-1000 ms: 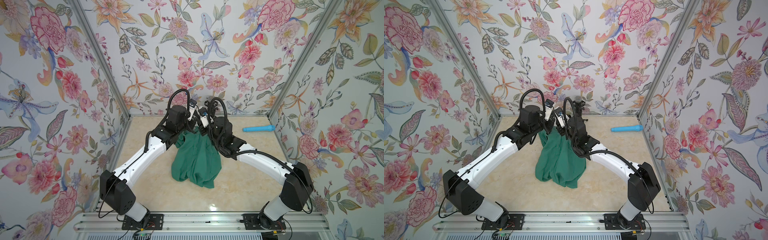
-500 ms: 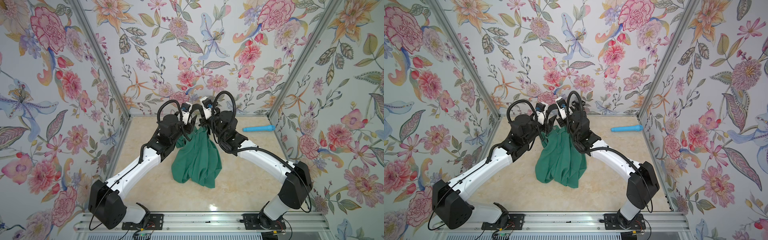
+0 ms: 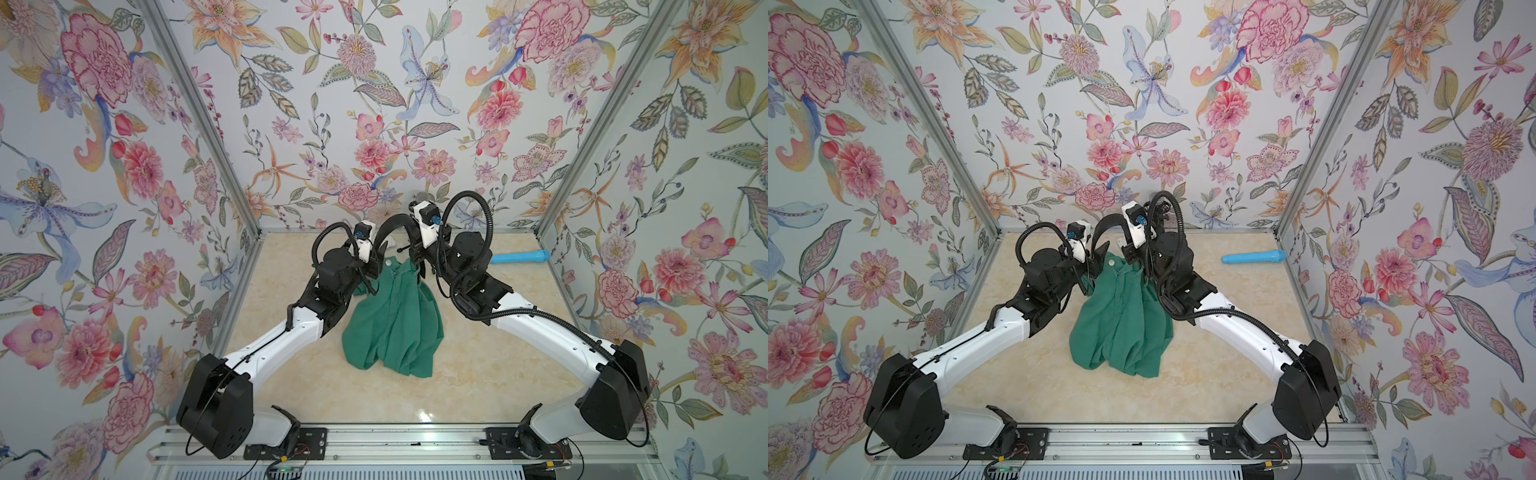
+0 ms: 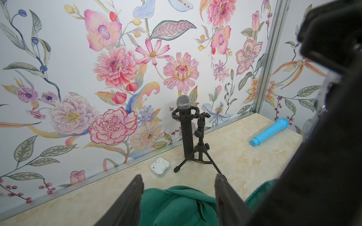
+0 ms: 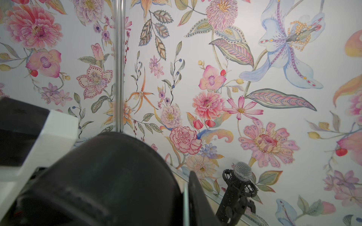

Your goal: Remove the belt from the trousers

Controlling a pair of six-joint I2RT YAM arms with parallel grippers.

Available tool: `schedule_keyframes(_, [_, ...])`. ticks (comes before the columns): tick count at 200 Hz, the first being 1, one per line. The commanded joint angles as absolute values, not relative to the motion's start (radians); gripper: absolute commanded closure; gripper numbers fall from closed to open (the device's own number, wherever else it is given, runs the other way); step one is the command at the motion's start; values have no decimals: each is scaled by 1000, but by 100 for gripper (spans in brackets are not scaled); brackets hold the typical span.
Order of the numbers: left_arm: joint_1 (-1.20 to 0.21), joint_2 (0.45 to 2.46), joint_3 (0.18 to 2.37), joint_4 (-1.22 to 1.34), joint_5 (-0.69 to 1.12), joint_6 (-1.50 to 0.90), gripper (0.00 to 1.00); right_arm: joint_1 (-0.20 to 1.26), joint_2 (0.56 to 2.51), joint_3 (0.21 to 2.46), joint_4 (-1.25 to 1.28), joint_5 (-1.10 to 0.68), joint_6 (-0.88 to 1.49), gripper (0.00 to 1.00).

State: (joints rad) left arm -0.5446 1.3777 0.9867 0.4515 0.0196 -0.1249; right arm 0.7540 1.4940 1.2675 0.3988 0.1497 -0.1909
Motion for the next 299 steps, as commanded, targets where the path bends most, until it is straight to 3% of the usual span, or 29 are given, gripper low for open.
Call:
schedule_keyframes(1, [-559,1315,1009,526,13,-53,38,770,1477,1269,423,180,-206,100])
schedule_keyframes(26, [-601,1335,1084,435,1,65,33,775,1495,1294,372,194,-224,100])
schedule_keyframes(83, [-660,1370,1163,399,-48,173,36,783,1505,1302,304,205,-243,100])
schedule_keyframes(94, [-663,1375,1174,385,-28,189,43,784,1505,1304,289,207,-244,100])
schedule_keyframes(117, [-666,1395,1217,316,18,211,81,782,1503,1329,235,184,-237,100])
schedule_keyframes(125, [-666,1397,1223,307,26,210,92,779,1501,1351,191,164,-224,86])
schedule_keyframes(131, [-666,1396,1223,308,29,205,100,778,1499,1373,151,150,-209,67])
schedule_keyframes(140, [-665,1394,1223,311,22,193,100,774,1492,1406,77,117,-186,47])
schedule_keyframes(153, [-665,1399,1237,293,7,182,100,766,1476,1443,-21,66,-157,34])
schedule_keyframes(163, [-665,1413,1267,257,0,181,100,751,1475,1485,-107,38,-126,30])
schedule_keyframes(210, [-665,1494,1400,108,-32,170,100,689,1534,1724,-472,-98,-90,32])
schedule_keyframes(247, [-665,1516,1416,86,-41,161,100,664,1574,1801,-580,-132,-52,48])
schedule_keyframes(279, [-665,1520,1422,74,-57,158,100,669,1585,1794,-603,-118,-38,37])
schedule_keyframes(299, [-666,1520,1420,74,-60,158,100,664,1582,1763,-603,-83,-41,37])
